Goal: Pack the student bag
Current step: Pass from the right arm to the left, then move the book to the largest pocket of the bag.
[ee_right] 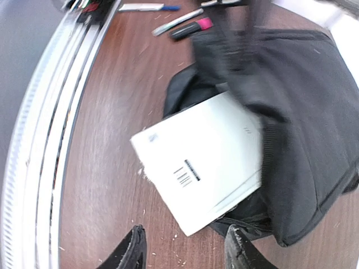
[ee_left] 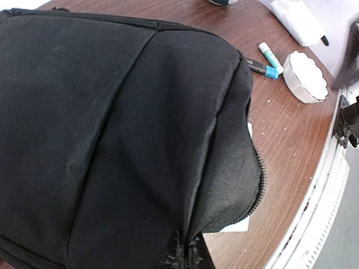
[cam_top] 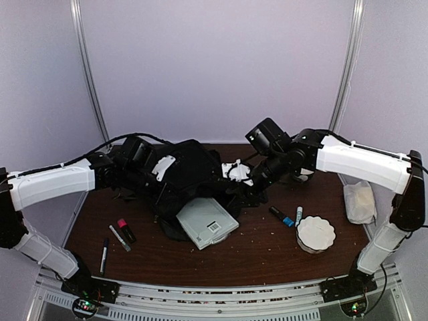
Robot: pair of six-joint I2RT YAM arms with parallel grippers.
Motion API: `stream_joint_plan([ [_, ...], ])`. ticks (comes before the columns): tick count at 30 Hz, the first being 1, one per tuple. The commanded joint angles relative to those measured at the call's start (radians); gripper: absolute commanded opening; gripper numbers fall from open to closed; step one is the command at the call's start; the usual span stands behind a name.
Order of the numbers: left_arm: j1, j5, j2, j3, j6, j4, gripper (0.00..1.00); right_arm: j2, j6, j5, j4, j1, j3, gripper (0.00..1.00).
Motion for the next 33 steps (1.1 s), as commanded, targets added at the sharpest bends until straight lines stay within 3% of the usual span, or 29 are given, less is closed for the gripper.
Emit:
stream_joint_plan([
  [1, 0.022, 0.021, -0.012, 0.033, 0.008, 0.053, 0.0, 0.011, -0.174, 0.109, 0.057, 0.078, -0.121, 0.49],
  [9, 0.022, 0.029, -0.005, 0.068, 0.014, 0.061, 0.0, 0.098, -0.209, 0.412, 0.272, 0.209, -0.174, 0.59],
  [23, 0.022, 0.018, -0.034, 0.109, 0.045, 0.016, 0.0, 0.265, -0.268, 0.461, 0.295, 0.234, -0.109, 0.61],
  [33, 0.022, 0.062, -0.038, 0.102, 0.046, 0.017, 0.0, 0.414, -0.067, 0.614, 0.422, 0.197, 0.047, 0.47],
])
